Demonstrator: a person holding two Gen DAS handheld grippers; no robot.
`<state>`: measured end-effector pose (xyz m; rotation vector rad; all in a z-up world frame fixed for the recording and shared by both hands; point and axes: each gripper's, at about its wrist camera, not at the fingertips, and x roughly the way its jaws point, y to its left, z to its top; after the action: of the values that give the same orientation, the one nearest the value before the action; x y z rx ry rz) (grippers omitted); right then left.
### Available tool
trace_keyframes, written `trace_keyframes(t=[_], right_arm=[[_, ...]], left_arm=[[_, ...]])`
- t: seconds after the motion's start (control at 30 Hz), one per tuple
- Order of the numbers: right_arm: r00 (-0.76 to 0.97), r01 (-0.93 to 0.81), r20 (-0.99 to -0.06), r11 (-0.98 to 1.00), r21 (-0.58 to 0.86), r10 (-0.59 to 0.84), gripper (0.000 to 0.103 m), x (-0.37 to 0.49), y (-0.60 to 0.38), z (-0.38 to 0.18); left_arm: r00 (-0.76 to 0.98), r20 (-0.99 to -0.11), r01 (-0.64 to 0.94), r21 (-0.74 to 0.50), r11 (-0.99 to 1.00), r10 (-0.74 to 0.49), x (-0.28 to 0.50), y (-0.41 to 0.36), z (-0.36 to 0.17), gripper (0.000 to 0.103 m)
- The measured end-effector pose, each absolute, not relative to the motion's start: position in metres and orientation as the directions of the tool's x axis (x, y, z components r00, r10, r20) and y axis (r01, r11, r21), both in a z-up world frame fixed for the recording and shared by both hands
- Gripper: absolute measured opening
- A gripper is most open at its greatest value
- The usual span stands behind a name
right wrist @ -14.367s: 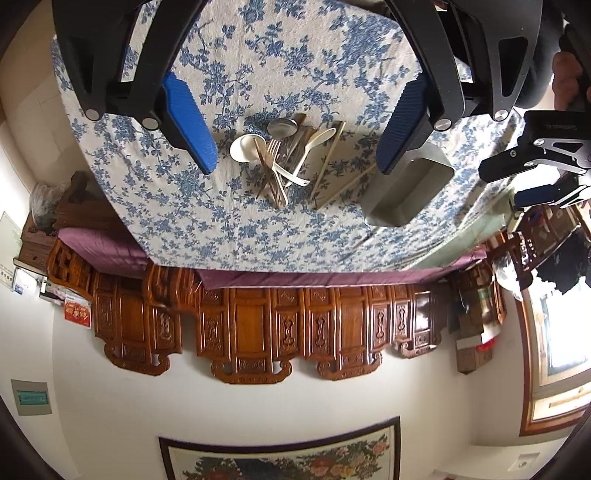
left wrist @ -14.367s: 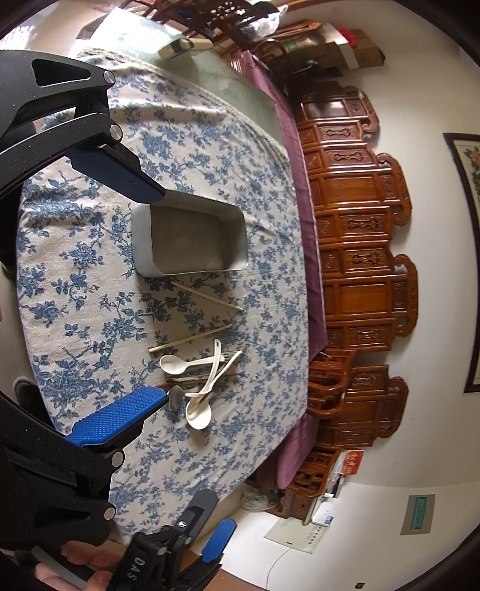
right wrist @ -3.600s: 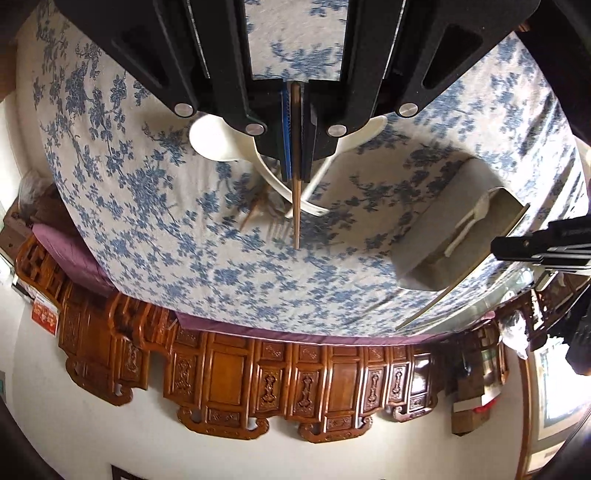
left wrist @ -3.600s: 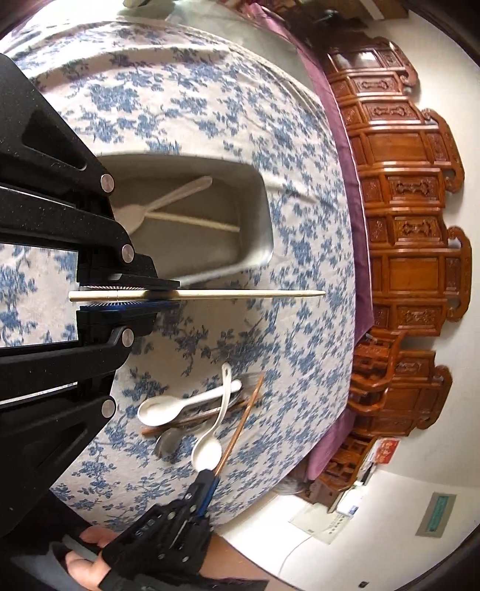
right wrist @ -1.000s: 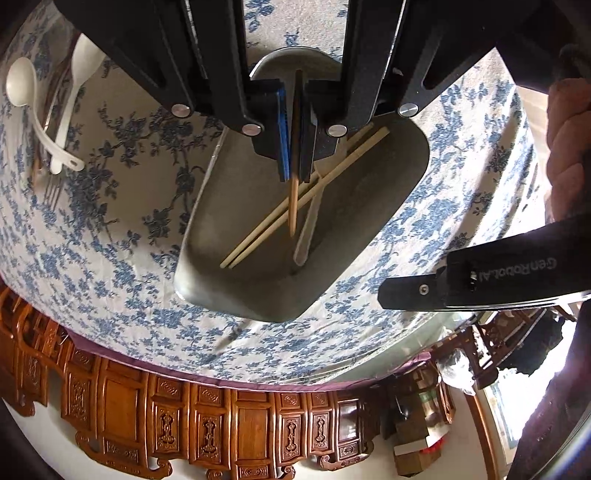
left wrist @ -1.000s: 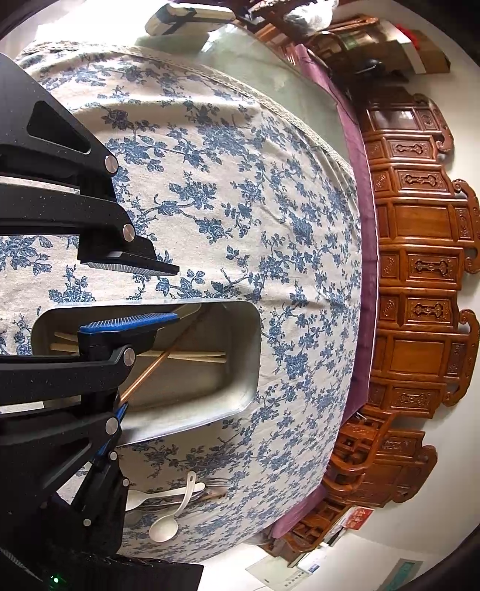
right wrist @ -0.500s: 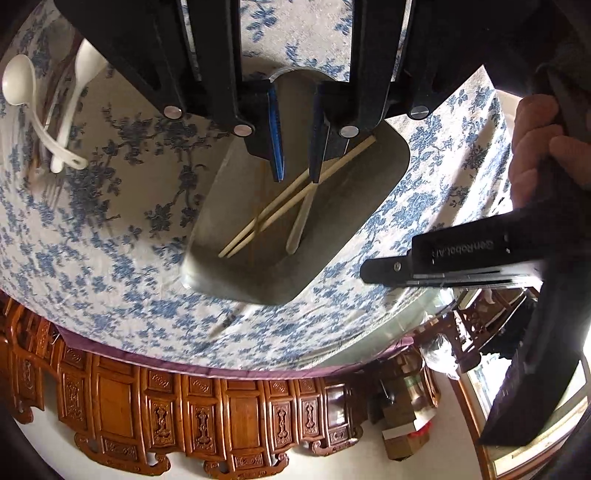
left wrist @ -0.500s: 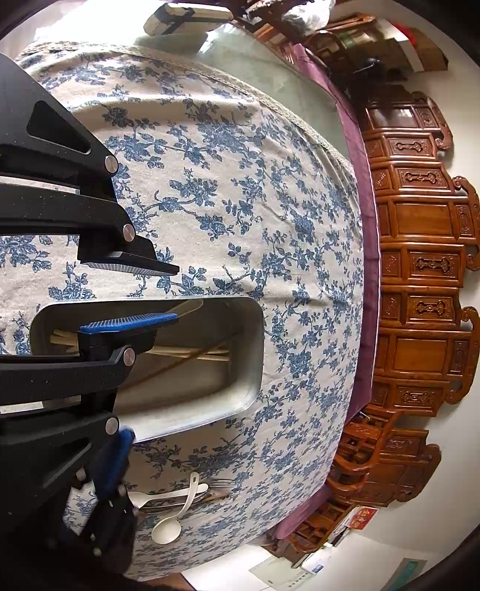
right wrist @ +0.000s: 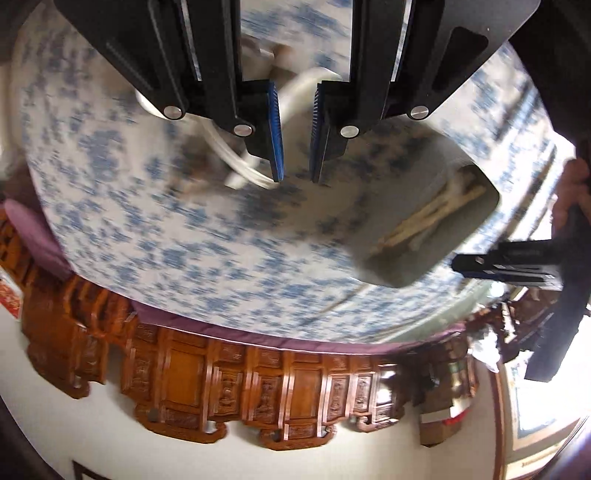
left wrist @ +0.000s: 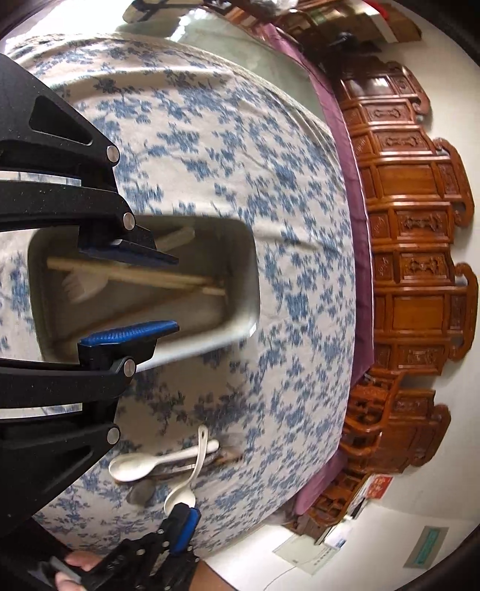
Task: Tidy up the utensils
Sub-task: 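Move both tools back to the utensil pile, right tool toward a white spoon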
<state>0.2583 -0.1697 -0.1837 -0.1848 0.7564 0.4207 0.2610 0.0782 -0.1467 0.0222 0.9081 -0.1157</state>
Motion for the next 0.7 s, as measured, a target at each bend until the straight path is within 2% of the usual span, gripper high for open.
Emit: trace_keyframes(t=[0.2,0.27,0.4,0.7], right_arm=[[0.671,-0.353,-0.709,0.934,-0.051,0.215,0.018,0.264,-0.222,-0.202],[0.666,-0.326,-0.714,0.945,-0.018,0.216,0.027,0.267,-0.237,-0.208],[0.654,-0.285,-0.723,0.958,0.034,0.22,0.037,0.269,-0.26,-0.22],[0.577,-0.242,-0.785,0.965,0.1,0.226,0.038,0.287,-0.278,-0.249]], left_arm=[[0.611,-0.781,0.172,-0.027,0.985,-0.128,0.258,0.038,-0.149,0.028],[0.604,-0.786,0.191,-0.014,0.981,-0.129,0.257,0.024,-0.154,0.028],[0.591,-0.794,0.231,-0.004,0.973,-0.144,0.254,0.0,-0.163,0.028],[0.569,-0.804,0.325,0.027,0.945,-0.172,0.24,-0.046,-0.18,0.028]])
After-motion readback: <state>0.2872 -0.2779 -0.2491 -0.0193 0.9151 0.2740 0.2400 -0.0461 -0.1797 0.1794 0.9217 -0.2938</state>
